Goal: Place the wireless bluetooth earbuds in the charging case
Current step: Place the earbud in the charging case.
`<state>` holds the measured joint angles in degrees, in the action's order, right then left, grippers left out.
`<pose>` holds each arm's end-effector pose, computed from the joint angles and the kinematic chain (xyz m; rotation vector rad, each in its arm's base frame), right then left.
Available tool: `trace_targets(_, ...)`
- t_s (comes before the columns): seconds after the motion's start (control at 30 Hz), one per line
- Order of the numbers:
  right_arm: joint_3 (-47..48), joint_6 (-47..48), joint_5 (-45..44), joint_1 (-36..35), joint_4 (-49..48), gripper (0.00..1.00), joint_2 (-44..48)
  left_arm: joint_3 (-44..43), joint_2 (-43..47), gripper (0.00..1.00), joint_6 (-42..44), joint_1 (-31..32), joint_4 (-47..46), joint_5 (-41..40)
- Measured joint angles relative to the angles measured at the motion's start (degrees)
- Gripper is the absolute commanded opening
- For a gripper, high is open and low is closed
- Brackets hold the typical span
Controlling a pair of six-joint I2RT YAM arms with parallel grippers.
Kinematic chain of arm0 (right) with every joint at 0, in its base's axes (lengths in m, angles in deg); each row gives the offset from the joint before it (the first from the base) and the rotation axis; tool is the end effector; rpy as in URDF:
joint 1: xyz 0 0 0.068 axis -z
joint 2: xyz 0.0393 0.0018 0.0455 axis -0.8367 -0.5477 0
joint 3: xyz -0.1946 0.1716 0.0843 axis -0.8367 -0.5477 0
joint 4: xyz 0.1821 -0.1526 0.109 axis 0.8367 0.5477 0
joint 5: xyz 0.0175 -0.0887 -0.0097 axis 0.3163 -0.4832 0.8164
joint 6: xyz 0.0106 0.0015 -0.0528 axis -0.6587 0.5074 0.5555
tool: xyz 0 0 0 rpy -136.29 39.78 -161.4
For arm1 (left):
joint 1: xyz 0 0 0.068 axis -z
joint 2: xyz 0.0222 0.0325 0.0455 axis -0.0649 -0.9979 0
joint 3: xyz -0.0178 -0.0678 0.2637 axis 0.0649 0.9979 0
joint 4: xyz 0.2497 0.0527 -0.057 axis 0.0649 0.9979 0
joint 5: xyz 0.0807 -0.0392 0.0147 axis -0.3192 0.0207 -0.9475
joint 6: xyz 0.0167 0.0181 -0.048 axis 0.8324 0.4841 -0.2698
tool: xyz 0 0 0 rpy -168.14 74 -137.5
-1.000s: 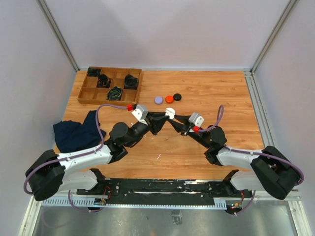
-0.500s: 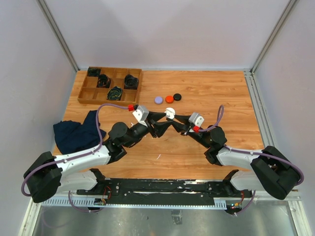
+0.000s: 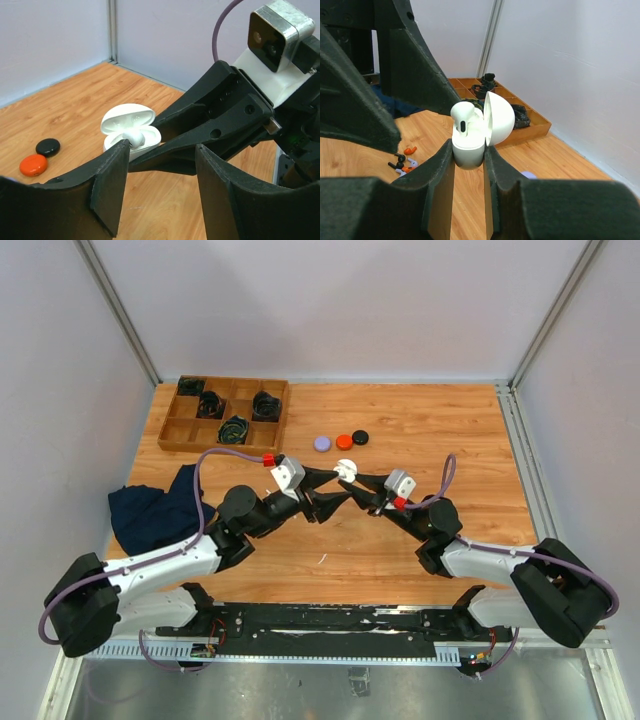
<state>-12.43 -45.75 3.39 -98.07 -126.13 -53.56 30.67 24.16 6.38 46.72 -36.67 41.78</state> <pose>0.1644 0.1598 0.2467 -0.7348 0.9422 0.7507 0.1513 -0.1922 0.2859 0.6593 1.2789 -0.9478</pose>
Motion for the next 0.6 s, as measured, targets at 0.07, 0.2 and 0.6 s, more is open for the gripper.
trace_targets(0.07, 0.0, 0.0, 0.0, 0.0, 0.0, 0.01, 0.1, 0.0, 0.8, 0.6, 0.6, 0.0, 1.1, 0.7)
trace_targets(0.2, 0.0, 0.1, -0.1, 0.0, 0.0, 0.01, 0.2, 0.0, 1.9, 0.62, 0.9, 0.7, 3.7, 3.7)
trace_targets(0.6, 0.0, 0.1, 0.0, 0.0, 0.0, 0.01, 0.2, 0.3, 4.0, 0.65, 2.0, 1.1, 7.7, 4.5)
